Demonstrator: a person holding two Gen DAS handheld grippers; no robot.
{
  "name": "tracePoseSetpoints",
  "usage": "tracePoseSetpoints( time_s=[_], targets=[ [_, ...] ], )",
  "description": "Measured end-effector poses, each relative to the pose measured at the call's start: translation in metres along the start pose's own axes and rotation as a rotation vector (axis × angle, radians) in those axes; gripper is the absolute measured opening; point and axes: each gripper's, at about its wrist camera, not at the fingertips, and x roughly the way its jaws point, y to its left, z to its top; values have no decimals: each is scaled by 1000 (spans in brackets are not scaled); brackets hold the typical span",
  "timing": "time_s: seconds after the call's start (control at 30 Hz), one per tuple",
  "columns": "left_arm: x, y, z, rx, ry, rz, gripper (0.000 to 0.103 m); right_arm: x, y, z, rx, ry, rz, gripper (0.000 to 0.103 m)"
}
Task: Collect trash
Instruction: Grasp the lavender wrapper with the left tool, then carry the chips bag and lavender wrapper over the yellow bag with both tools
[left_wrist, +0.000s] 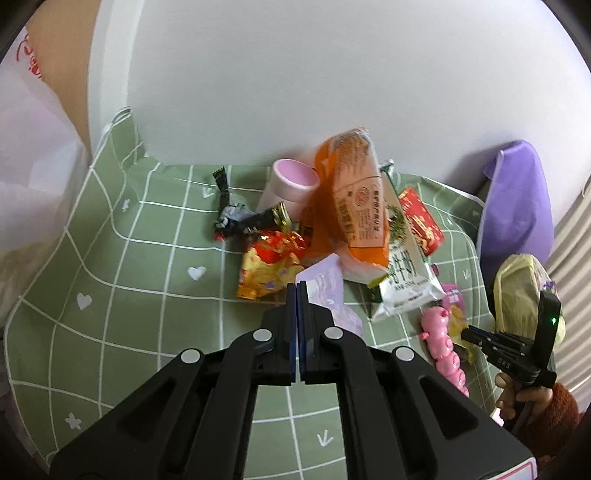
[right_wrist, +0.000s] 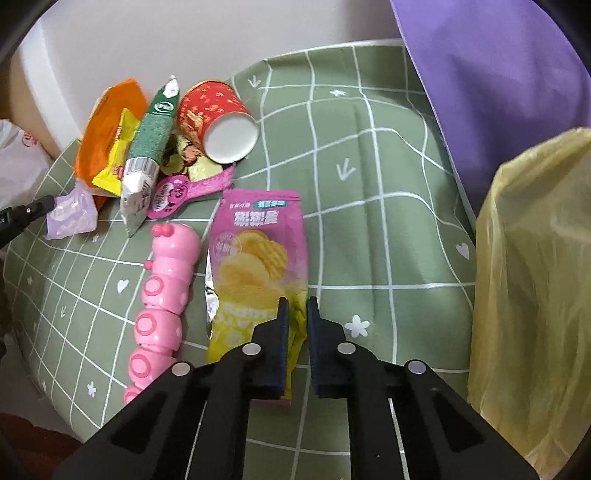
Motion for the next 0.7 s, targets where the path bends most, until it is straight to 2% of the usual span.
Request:
tracePoseSetpoints(
  time_s=[0.13, 0.33, 0.5, 0.7],
  targets=[
    [0, -14, -2, 51, 11, -19, 1, -8, -2, 3, 10, -27, 2, 8],
    [0, -45, 2, 121, 11, -88, 1, -35, -4, 4, 32, -93, -29, 7],
    [-9, -81, 21, 170, -34, -208, 1, -76, -7, 13, 34, -187, -68, 7],
    [-17, -146, 51, 293, -89, -350, 1, -138, -21, 21, 57, -321, -139, 7]
  ],
)
